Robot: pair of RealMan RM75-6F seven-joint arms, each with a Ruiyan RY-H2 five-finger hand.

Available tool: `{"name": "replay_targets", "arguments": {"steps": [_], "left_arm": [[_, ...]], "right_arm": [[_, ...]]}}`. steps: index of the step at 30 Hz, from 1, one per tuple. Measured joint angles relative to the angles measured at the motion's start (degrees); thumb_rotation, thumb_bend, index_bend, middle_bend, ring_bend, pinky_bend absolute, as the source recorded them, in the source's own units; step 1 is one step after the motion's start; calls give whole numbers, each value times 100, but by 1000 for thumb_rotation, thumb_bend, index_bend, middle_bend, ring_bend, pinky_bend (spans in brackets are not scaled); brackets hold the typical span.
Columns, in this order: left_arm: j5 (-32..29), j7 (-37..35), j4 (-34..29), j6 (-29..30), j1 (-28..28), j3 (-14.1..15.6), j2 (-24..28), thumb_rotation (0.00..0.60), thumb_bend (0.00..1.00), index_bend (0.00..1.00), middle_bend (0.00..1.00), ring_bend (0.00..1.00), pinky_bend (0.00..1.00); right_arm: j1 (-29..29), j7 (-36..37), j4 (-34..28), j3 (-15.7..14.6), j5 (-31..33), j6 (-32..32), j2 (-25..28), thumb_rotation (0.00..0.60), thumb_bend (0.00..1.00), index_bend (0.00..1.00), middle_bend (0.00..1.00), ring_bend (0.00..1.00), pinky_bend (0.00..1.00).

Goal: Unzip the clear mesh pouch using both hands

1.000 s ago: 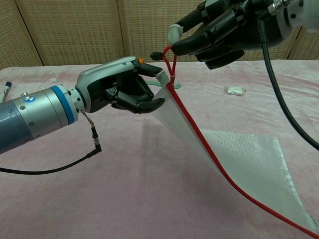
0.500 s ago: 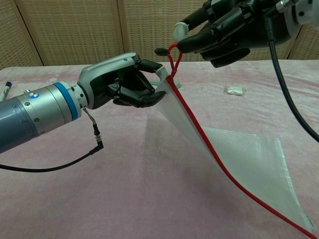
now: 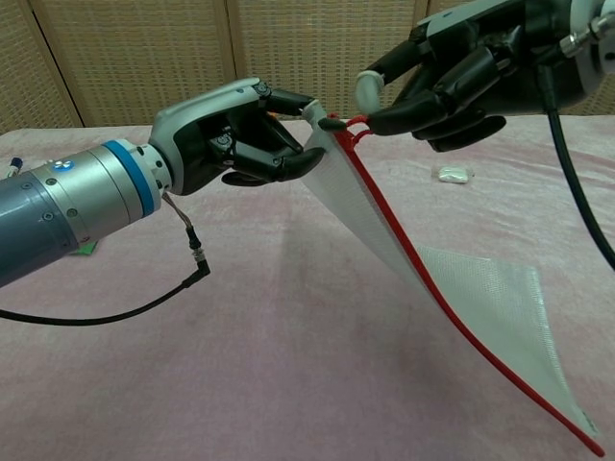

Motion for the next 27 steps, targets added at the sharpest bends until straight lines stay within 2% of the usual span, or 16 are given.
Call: {"name": "replay_targets", "arguments": {"steps": [10, 27], "left_arm": [[-78, 32, -140, 81, 48, -98, 36, 600, 720, 883, 1000, 892, 997], [-122, -58, -544, 122, 57, -282, 226, 600, 726, 887, 1000, 892, 997]], "right_arm": [[31, -283, 98, -248, -48, 33, -147, 600, 861, 821, 1000, 937, 1000], [335, -1004, 132, -527, 555, 357, -279, 600, 866, 823, 1000, 937, 1000]]}}
